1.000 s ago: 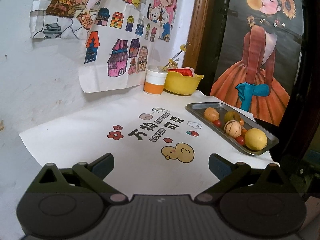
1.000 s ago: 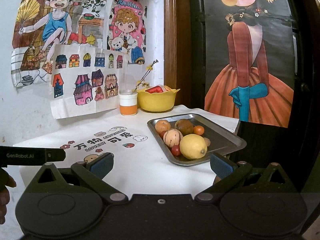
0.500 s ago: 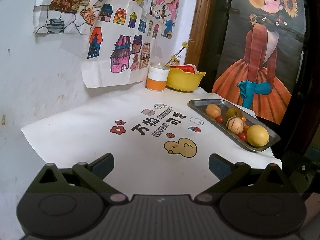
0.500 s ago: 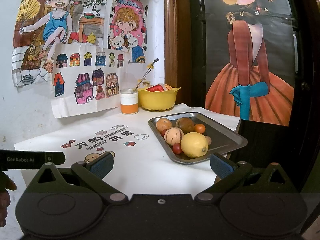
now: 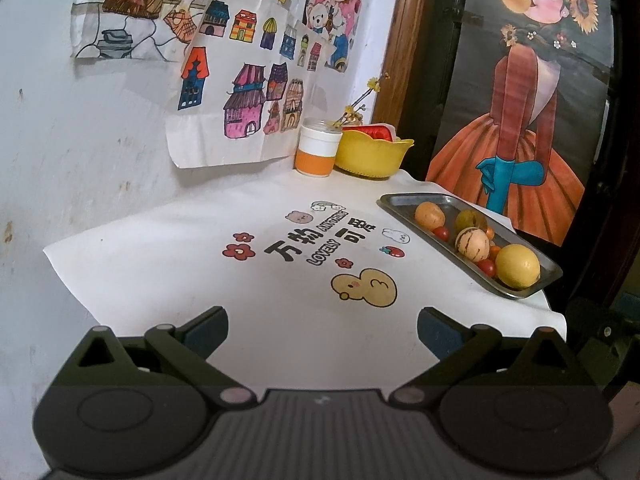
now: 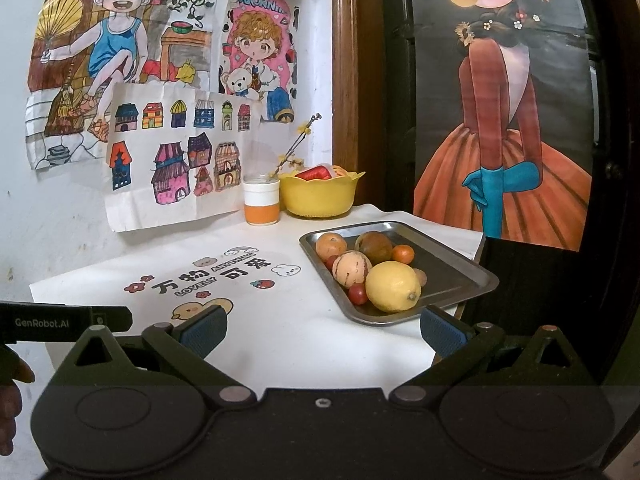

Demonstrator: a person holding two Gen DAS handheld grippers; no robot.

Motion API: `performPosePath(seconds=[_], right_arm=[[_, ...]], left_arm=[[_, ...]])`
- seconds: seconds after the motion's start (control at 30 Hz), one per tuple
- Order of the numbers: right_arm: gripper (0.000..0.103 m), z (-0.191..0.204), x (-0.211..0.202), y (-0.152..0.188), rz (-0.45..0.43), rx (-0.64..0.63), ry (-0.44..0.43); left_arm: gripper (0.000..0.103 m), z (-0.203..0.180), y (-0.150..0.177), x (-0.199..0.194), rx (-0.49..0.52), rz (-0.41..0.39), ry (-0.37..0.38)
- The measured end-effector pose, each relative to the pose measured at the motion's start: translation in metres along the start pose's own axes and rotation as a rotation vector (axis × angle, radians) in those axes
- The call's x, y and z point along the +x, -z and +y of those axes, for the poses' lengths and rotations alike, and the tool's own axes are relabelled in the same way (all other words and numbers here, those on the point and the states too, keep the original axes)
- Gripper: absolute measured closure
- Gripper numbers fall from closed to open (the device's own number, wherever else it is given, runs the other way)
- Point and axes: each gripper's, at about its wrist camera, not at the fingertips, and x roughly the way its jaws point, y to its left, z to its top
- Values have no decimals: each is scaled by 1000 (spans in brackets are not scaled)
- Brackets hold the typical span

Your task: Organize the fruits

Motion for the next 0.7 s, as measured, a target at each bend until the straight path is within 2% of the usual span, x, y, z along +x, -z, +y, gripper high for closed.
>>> performPosePath(seconds=[0.7], right_arm=[[1,0,-1,0,0,0,1]], left_arm=[[0,2,2,0,-4,2,0]])
